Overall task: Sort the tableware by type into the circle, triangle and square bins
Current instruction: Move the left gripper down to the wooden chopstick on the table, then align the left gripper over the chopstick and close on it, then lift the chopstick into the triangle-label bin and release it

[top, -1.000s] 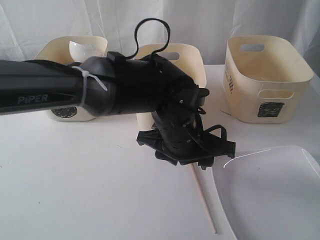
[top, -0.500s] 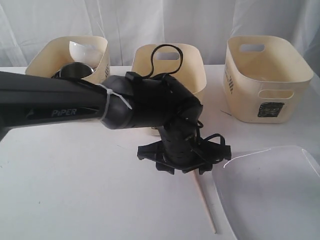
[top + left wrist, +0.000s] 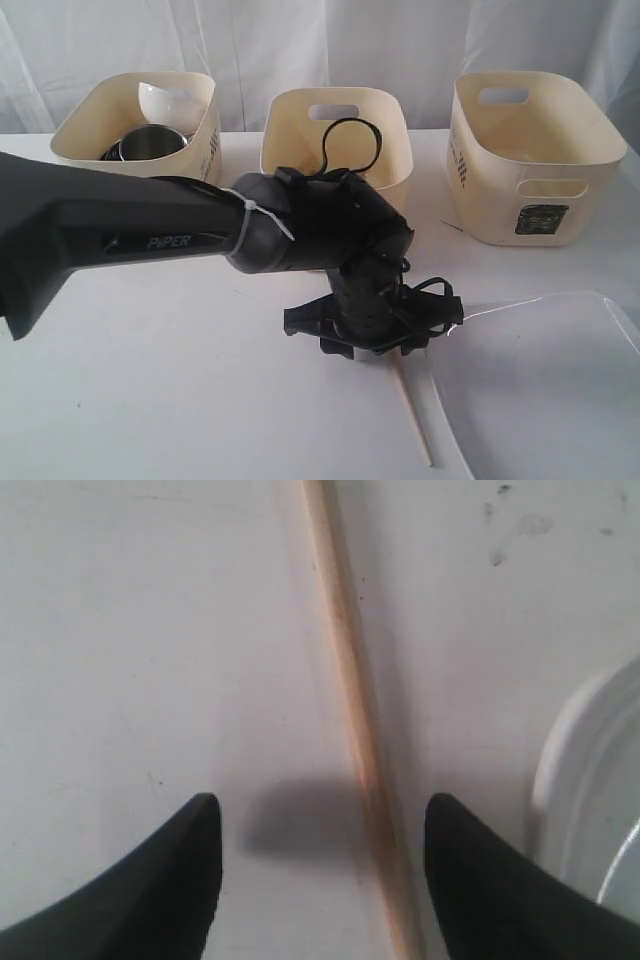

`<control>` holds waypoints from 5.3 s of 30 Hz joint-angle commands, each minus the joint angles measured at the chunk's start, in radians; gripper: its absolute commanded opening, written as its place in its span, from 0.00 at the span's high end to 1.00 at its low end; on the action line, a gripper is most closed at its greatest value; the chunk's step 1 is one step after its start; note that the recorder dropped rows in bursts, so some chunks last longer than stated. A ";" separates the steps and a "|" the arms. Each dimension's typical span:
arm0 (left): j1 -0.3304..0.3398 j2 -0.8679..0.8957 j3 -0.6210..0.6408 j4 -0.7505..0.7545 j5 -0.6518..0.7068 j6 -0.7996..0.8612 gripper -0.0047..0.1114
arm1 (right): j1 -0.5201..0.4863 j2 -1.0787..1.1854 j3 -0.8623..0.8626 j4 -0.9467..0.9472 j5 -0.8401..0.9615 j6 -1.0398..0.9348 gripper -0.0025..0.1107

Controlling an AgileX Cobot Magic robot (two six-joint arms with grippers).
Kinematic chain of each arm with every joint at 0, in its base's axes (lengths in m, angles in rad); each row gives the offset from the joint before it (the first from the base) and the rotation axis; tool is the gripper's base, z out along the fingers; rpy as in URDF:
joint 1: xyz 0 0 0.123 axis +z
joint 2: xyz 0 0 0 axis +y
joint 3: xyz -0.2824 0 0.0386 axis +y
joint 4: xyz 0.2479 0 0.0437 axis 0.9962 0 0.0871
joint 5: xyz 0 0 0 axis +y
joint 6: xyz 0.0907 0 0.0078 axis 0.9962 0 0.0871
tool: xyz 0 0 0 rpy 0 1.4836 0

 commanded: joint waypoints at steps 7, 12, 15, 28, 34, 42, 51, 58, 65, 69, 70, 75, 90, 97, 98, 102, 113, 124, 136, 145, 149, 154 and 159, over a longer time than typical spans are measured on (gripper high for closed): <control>-0.007 0.026 -0.005 -0.015 -0.010 -0.025 0.42 | 0.000 -0.003 0.006 -0.002 -0.005 0.000 0.98; -0.007 0.033 -0.005 -0.019 0.033 -0.043 0.42 | 0.000 -0.003 0.006 -0.002 -0.005 0.000 0.98; -0.009 0.033 -0.005 -0.019 0.102 -0.043 0.42 | 0.000 -0.003 0.006 -0.002 -0.005 0.000 0.98; -0.009 0.018 -0.005 0.003 0.377 -0.014 0.42 | 0.000 -0.003 0.006 -0.002 -0.005 0.000 0.98; -0.009 -0.007 -0.005 0.027 0.336 -0.014 0.42 | 0.000 -0.003 0.006 -0.002 -0.005 0.000 0.98; -0.009 -0.007 -0.005 0.023 0.301 -0.019 0.42 | 0.000 -0.003 0.006 -0.002 -0.005 0.000 0.98; -0.009 -0.013 0.020 -0.004 0.315 -0.017 0.42 | 0.000 -0.003 0.006 -0.002 -0.005 0.000 0.98; -0.009 -0.019 0.020 -0.015 0.307 0.037 0.42 | 0.000 -0.003 0.006 -0.002 -0.005 0.000 0.98; -0.009 -0.019 0.061 -0.060 0.219 0.037 0.45 | 0.000 -0.003 0.006 -0.002 -0.005 0.000 0.98; -0.009 -0.019 0.077 -0.062 0.222 0.041 0.53 | 0.000 -0.003 0.006 -0.002 -0.005 0.000 0.98; -0.009 -0.019 0.077 -0.062 0.226 0.046 0.57 | 0.000 -0.003 0.006 -0.002 -0.005 0.000 0.98; -0.009 -0.019 0.077 -0.062 0.230 0.054 0.77 | 0.000 -0.003 0.006 -0.002 -0.005 0.000 0.98; -0.031 -0.100 0.077 -0.016 0.299 0.122 0.96 | 0.000 -0.003 0.006 -0.002 -0.005 0.000 0.98; -0.096 -0.178 0.077 -0.013 0.318 0.192 0.96 | 0.000 -0.003 0.006 -0.002 -0.005 0.000 0.98; -0.108 -0.190 0.077 -0.013 0.318 0.193 0.96 | 0.000 -0.003 0.006 -0.002 -0.005 0.000 0.98; -0.146 -0.224 0.077 0.001 0.320 0.219 0.96 | 0.000 -0.003 0.006 -0.002 -0.005 0.000 0.98; -0.172 -0.325 0.075 0.266 0.308 0.217 0.96 | 0.000 -0.003 0.006 -0.002 -0.005 0.000 0.98; -0.043 -0.337 -0.067 0.469 0.150 0.217 0.96 | 0.000 -0.003 0.006 -0.002 -0.005 0.000 0.98; 0.094 -0.196 -0.218 0.603 -0.056 0.220 0.96 | 0.000 -0.003 0.006 -0.002 -0.005 0.000 0.98; 0.174 -0.010 -0.361 0.631 -0.134 0.220 0.96 | 0.000 -0.003 0.006 -0.002 -0.005 0.000 0.98; 0.186 0.041 -0.379 0.648 -0.146 0.216 0.96 | 0.000 -0.003 0.006 -0.002 -0.005 0.000 0.98; 0.191 0.051 -0.379 0.650 -0.148 0.208 0.88 | 0.000 -0.003 0.006 -0.002 -0.005 0.000 0.98; 0.191 0.051 -0.379 0.650 -0.148 0.208 0.60 | 0.000 -0.003 0.006 -0.002 -0.005 0.000 0.98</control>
